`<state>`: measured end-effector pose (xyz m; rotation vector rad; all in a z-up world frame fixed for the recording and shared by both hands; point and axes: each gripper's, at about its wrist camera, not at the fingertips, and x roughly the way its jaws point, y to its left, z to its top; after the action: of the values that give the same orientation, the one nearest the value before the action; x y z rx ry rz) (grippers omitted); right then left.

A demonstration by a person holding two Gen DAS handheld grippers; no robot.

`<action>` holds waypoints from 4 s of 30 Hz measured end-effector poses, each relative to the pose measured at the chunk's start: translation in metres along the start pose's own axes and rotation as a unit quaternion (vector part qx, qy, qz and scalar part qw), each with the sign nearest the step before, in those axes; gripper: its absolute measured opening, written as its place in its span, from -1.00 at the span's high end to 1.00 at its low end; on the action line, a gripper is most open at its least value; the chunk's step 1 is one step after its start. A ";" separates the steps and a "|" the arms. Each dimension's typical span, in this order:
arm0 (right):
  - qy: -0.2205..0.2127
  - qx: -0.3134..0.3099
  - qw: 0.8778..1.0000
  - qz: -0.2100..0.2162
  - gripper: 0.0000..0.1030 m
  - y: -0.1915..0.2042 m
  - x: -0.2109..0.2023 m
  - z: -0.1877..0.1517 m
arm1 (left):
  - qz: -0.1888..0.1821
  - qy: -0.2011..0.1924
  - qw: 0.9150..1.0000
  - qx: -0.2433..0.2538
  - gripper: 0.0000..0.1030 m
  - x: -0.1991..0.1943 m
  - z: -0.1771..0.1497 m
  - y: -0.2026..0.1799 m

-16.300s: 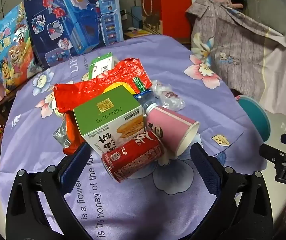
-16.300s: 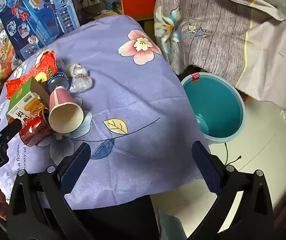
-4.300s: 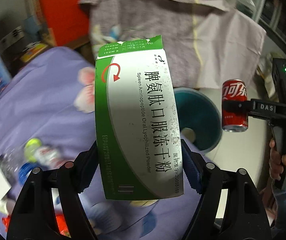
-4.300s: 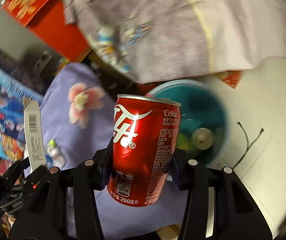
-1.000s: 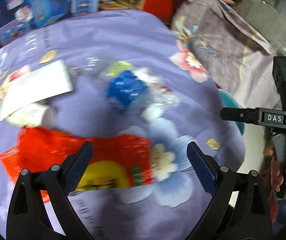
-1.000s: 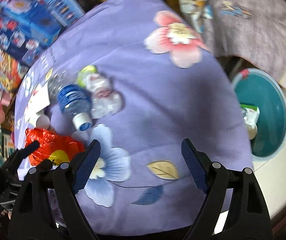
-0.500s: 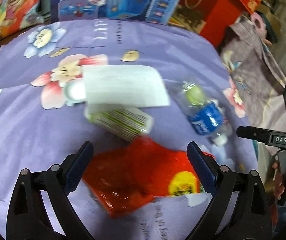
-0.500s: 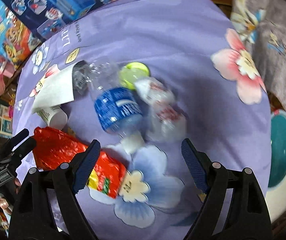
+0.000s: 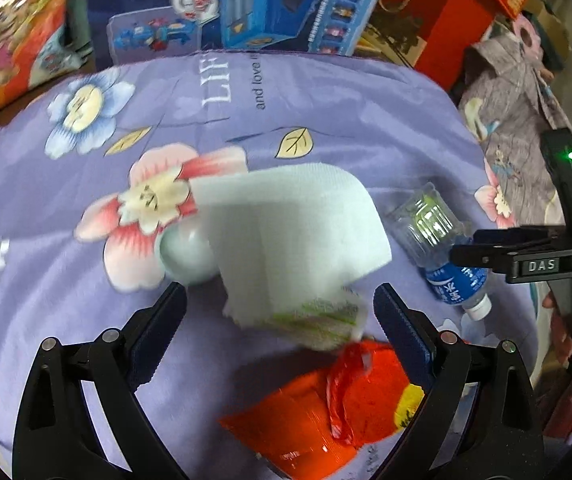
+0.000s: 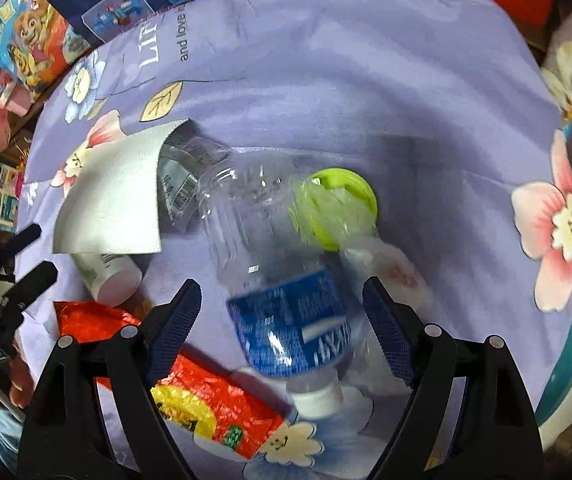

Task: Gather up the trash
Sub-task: 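Grasp the white tissue with left tool while right tool grasps the water bottle, then carry tissue and water bottle over the teal bin and open both tools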

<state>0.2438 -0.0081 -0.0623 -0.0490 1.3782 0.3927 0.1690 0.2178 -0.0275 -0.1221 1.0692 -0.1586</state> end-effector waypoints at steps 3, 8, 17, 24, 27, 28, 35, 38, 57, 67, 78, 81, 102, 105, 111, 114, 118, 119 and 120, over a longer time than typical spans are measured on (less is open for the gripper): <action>0.007 -0.003 1.000 0.002 -0.53 -0.001 0.011 0.005 | 0.000 0.007 0.999 0.039 -0.83 0.010 0.011 -0.006; 0.003 -0.014 1.000 0.014 -0.29 0.004 0.017 0.005 | -0.005 0.021 0.995 0.097 -0.83 0.031 0.023 -0.019; -0.001 0.010 0.999 0.042 -0.30 -0.005 0.017 0.003 | 0.012 0.050 0.988 0.148 -0.62 0.071 0.028 -0.032; -0.015 0.009 0.999 0.048 -0.29 -0.006 0.016 -0.004 | 0.012 0.046 0.991 0.126 0.56 0.060 0.023 -0.031; -0.019 0.018 0.998 0.050 -0.29 -0.008 0.015 -0.006 | 0.018 0.041 0.993 0.108 0.72 0.048 0.019 -0.030; -0.021 0.018 0.998 0.048 -0.28 -0.007 0.014 -0.007 | 0.019 0.037 0.994 0.105 0.81 0.043 0.018 -0.030; -0.049 0.035 0.995 0.073 -0.27 -0.012 -0.009 -0.019 | 0.009 -0.005 0.997 0.071 0.88 0.000 0.014 -0.040; -0.069 0.050 0.993 0.081 -0.26 -0.021 -0.026 -0.025 | -0.005 -0.018 0.997 0.074 0.88 -0.014 0.015 -0.054; -0.191 0.151 0.963 0.120 -0.25 -0.126 -0.130 -0.103 | -0.068 -0.024 0.985 0.154 0.88 -0.028 -0.004 -0.201; -0.254 0.237 0.933 0.093 -0.25 -0.224 -0.179 -0.175 | -0.121 -0.005 0.966 0.227 0.88 -0.017 -0.015 -0.309; -0.263 0.364 0.892 0.047 -0.25 -0.347 -0.176 -0.274 | -0.153 0.054 0.941 0.298 0.88 0.034 -0.039 -0.422; -0.259 0.383 0.886 0.038 -0.25 -0.367 -0.169 -0.288 | -0.155 0.071 0.935 0.312 0.88 0.050 -0.047 -0.445; -0.192 0.439 0.877 0.035 -0.25 -0.431 -0.119 -0.327 | -0.154 0.143 0.917 0.338 -0.21 0.138 -0.070 -0.533; -0.178 0.437 0.880 0.048 -0.25 -0.432 -0.108 -0.324 | -0.152 0.141 0.920 0.333 -0.33 0.137 -0.069 -0.528; -0.151 0.427 0.889 0.070 -0.26 -0.426 -0.089 -0.312 | -0.148 0.129 0.928 0.318 -0.61 0.131 -0.061 -0.519; -0.140 0.433 0.886 0.087 -0.29 -0.428 -0.083 -0.310 | -0.149 0.123 0.930 0.313 -0.67 0.125 -0.058 -0.516; -0.134 0.435 0.886 0.086 -0.39 -0.427 -0.083 -0.309 | -0.154 0.119 0.931 0.309 -0.72 0.120 -0.057 -0.513; -0.134 0.436 0.886 0.084 -0.40 -0.427 -0.083 -0.309 | -0.154 0.119 0.931 0.308 -0.73 0.119 -0.058 -0.512; -0.133 0.440 0.884 0.082 -0.41 -0.427 -0.084 -0.309 | -0.155 0.119 0.931 0.308 -0.73 0.118 -0.058 -0.511</action>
<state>0.0684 -0.5081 -0.1268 0.8481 1.1797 -0.1167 0.1381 -0.3074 -0.0670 0.3056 1.1912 -0.8028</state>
